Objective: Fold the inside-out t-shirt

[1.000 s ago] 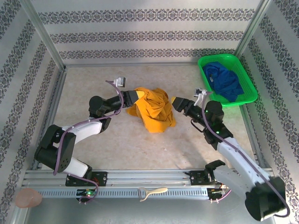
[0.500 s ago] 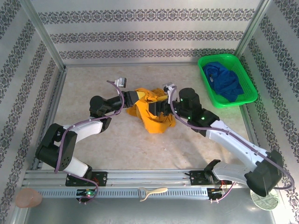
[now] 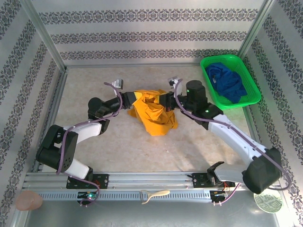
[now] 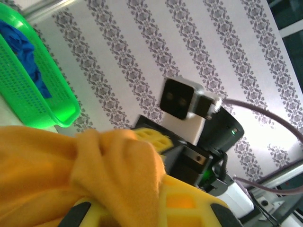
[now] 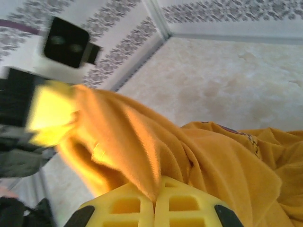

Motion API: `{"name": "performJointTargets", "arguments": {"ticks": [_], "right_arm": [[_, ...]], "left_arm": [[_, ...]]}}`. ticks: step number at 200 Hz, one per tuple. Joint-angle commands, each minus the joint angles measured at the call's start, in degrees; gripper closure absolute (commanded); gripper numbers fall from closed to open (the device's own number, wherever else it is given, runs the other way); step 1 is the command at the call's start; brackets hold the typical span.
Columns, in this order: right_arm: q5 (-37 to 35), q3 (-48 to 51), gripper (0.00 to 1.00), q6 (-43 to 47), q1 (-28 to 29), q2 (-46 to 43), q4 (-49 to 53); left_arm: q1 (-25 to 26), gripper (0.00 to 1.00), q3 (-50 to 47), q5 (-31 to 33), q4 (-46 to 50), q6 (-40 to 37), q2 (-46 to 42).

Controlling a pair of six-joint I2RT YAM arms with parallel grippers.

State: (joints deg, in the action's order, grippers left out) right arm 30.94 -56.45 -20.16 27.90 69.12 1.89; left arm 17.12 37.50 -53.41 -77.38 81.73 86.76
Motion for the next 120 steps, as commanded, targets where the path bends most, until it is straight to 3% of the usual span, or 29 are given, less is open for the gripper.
{"name": "performJointTargets", "arguments": {"ticks": [1, 12, 36, 71, 101, 120], "right_arm": [[12.90, 2.33, 1.00, -3.77, -2.33, -4.60, -4.41], [18.05, 3.10, 1.00, -6.40, -2.59, -5.35, -7.80], [25.82, 4.84, 1.00, -15.45, -1.74, -4.13, -20.68], [26.02, 4.89, 1.00, -24.89, -1.24, 0.05, -34.27], [22.64, 6.16, 1.00, -29.05, -3.71, 1.77, -39.52], [21.80, 7.78, 1.00, -30.67, -5.06, 2.07, -41.48]], "left_arm": [[-3.35, 1.00, -0.24, 2.41, -4.35, 1.73, 2.62], [-4.45, 1.00, 0.23, 3.08, -3.95, 1.77, 4.67], [-4.96, 0.86, 3.06, 4.17, -1.17, 0.49, 9.13], [-4.90, 0.60, 4.91, 5.01, 0.54, -0.40, 11.40], [-5.42, 0.47, -0.18, 5.44, 8.88, -6.61, 2.71], [-5.28, 0.42, -3.11, 6.73, 22.16, -14.65, -7.96]]}}
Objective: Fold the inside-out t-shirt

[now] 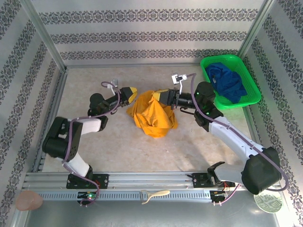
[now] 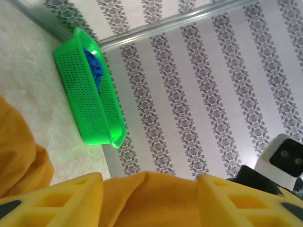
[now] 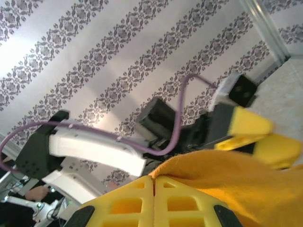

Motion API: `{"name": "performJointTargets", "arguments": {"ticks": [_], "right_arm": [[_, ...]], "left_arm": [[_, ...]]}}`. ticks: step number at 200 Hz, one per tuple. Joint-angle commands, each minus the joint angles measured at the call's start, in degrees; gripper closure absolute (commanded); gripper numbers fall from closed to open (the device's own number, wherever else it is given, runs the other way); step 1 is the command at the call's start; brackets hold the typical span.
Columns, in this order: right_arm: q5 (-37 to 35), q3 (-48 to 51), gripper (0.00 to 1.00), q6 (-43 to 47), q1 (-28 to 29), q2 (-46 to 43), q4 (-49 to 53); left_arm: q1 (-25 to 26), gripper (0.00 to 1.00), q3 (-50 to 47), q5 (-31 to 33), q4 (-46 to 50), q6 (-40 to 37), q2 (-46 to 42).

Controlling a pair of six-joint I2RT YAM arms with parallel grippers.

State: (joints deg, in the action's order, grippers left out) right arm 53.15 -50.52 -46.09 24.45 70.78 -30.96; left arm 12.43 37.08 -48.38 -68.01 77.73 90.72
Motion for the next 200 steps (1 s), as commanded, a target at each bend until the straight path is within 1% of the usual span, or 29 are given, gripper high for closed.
{"name": "performJointTargets", "arguments": {"ticks": [1, 14, 23, 32, 41, 55, 73, 86, 127, 159, 200], "right_arm": [[-0.41, 1.93, 1.00, -4.86, -1.65, 0.45, -8.78], [-0.60, 3.11, 1.00, -5.79, -2.33, 0.50, -10.16], [-0.70, 3.91, 1.00, -6.56, -2.72, 0.63, -11.29], [-0.48, 4.36, 1.00, -7.20, -3.06, 0.80, -11.44], [-0.28, 4.67, 1.00, -7.73, -3.22, 1.00, -13.13], [-0.04, 4.92, 1.00, -8.26, -3.27, 1.12, -13.76], [0.03, 5.16, 1.00, -8.82, -3.27, 1.03, -14.04], [0.03, 5.42, 1.00, -9.10, -3.21, 0.78, -14.21], [0.09, 5.96, 1.00, -9.65, -3.25, -0.36, -14.00], [-0.01, 6.62, 1.00, -9.88, -2.75, -0.82, -13.86], [-0.65, 8.26, 1.00, -9.78, -1.09, -1.34, -13.73]], "left_arm": [[-0.48, 0.42, -2.79, 1.84, 13.72, -11.14, -12.65], [0.54, 0.38, -2.42, 4.16, 27.61, -18.65, -21.29], [2.23, 0.36, -0.72, 7.15, 38.93, -24.90, -26.50], [4.81, 0.35, 2.32, 10.54, 49.91, -31.15, -30.17], [7.55, 0.34, 4.92, 14.34, 58.13, -36.19, -32.14], [11.88, 0.34, 8.71, 21.41, 68.16, -42.69, -32.88], [17.63, 0.34, 11.64, 30.72, 74.82, -49.87, -31.55], [20.50, 0.34, 13.34, 35.78, 77.64, -53.72, -29.22], [23.30, 0.33, 16.71, 39.92, 77.85, -58.63, -21.08], [23.33, 0.33, 19.20, 41.41, 76.05, -59.76, -16.98], [23.34, 0.32, 22.65, 40.89, 73.54, -60.34, -12.32]]}}
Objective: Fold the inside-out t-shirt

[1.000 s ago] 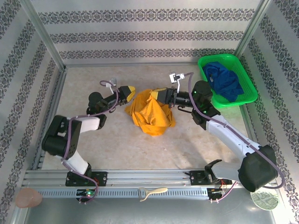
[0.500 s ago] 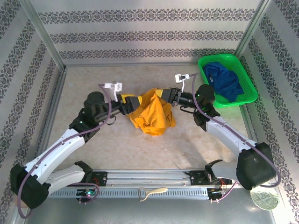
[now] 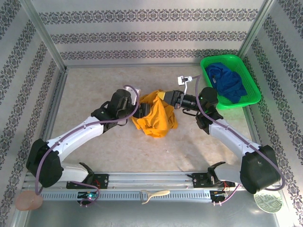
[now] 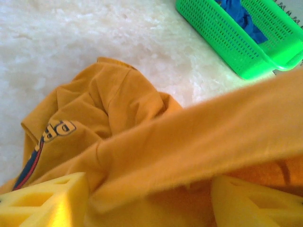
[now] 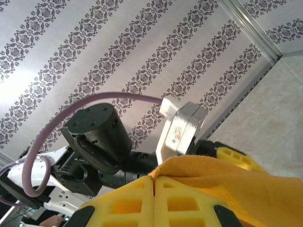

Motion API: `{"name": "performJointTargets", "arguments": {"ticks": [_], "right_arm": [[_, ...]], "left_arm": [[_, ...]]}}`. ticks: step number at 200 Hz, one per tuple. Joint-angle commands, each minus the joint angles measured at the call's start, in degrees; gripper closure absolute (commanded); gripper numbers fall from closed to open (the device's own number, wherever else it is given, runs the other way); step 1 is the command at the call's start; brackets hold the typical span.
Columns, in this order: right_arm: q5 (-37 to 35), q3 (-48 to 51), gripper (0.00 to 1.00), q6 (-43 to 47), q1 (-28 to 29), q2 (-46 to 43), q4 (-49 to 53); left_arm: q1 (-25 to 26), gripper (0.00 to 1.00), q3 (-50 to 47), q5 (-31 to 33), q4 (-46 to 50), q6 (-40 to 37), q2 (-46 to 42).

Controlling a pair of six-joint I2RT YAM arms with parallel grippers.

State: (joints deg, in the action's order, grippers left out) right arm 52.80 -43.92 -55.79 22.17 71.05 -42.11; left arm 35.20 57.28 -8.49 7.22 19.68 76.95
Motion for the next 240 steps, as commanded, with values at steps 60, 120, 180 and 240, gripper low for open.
{"name": "performJointTargets", "arguments": {"ticks": [60, 120, 180, 240], "right_arm": [[-0.40, 2.44, 1.00, 0.40, 0.02, -3.31, -1.59], [-0.10, 8.51, 1.00, 1.08, -8.18, -5.74, -1.15], [-14.46, 11.66, 1.00, 11.14, -6.94, 2.51, 7.93], [-19.99, 7.54, 0.50, 13.36, -5.58, 2.84, 17.32]], "left_arm": [[0.54, 0.29, 2.88, -11.13, -6.19, -5.17, 6.39], [-3.66, 1.00, 5.40, -31.73, -6.09, -6.02, 8.73], [-9.20, 1.00, 0.07, -50.76, -24.49, 12.12, 0.75], [-12.04, 1.00, -5.47, -54.99, -43.58, 26.79, 0.96]]}}
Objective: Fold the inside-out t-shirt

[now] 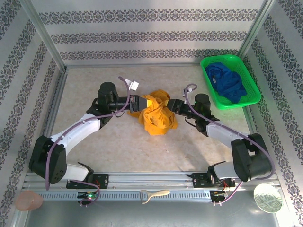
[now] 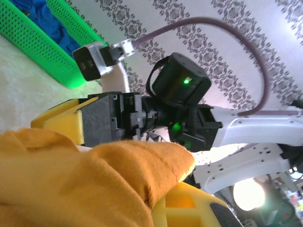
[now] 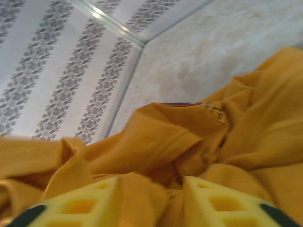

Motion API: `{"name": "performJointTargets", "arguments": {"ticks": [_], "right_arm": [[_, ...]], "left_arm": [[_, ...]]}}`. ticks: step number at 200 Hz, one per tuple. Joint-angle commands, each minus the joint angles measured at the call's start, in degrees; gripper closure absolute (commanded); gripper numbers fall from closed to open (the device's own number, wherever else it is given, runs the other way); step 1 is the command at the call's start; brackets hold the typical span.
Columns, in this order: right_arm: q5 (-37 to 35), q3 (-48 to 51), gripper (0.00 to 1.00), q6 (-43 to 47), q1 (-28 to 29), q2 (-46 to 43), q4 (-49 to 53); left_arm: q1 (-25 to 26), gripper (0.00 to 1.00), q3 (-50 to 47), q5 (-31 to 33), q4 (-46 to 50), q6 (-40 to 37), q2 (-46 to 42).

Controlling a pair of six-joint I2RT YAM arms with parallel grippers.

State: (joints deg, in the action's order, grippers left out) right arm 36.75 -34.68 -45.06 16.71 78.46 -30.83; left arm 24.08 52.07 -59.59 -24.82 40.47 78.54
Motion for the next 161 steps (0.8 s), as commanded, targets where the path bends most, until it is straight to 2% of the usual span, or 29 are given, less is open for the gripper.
{"name": "performJointTargets", "arguments": {"ticks": [1, 40, 64, 106, 161], "right_arm": [[-4.00, -1.71, 0.49, 2.75, -0.11, -4.95, 6.44], [-7.71, -2.89, 0.45, 9.10, 1.70, -22.80, 22.75], [-9.75, -5.16, 0.39, 12.27, 5.63, -27.89, 29.09], [-7.42, -5.73, 0.30, 6.54, 7.33, -21.68, 22.26], [-6.62, -7.14, 0.30, -2.97, 10.17, -9.76, 6.23]], "left_arm": [[-0.94, 1.00, -0.29, -3.88, -11.55, 5.93, -0.61], [-1.30, 1.00, -1.62, -2.66, -11.44, 5.36, 0.28], [-1.40, 1.00, -1.84, -2.98, -12.29, 5.91, 1.04], [-1.40, 1.00, -1.84, -2.90, -10.63, 5.01, 0.54], [-1.40, 1.00, -2.62, -3.02, -12.14, 5.88, 0.61]]}}
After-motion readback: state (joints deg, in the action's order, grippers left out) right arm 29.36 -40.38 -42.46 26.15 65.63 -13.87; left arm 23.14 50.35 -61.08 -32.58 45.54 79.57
